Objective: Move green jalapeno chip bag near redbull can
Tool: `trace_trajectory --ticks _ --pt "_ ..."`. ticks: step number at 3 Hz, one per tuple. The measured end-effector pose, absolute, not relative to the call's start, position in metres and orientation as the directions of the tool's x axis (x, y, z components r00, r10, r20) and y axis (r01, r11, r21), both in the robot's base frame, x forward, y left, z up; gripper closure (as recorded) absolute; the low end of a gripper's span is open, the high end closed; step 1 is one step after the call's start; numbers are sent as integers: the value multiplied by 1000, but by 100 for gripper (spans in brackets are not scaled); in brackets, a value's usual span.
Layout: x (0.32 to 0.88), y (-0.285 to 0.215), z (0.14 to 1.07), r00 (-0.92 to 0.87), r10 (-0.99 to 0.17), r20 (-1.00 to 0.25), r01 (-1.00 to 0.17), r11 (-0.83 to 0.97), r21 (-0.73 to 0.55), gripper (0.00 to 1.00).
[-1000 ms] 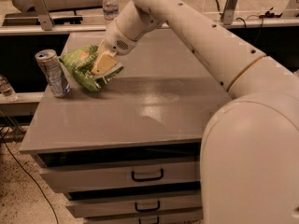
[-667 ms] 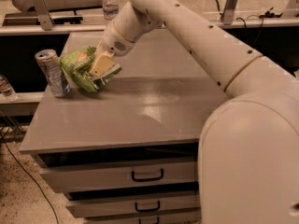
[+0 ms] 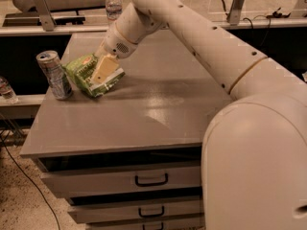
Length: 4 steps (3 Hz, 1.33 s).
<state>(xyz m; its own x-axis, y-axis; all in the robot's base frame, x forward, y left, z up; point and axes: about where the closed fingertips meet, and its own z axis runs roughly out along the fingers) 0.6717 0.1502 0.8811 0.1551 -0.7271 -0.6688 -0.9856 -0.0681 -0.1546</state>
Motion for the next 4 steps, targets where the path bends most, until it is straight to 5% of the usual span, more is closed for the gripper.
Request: trace_trajectory --ticks 2,4 --pt "687 124 890 126 -735 -666 -983 0 -185 0" --pt "724 -16 948 21 -617 -787 -912 310 -267 0"
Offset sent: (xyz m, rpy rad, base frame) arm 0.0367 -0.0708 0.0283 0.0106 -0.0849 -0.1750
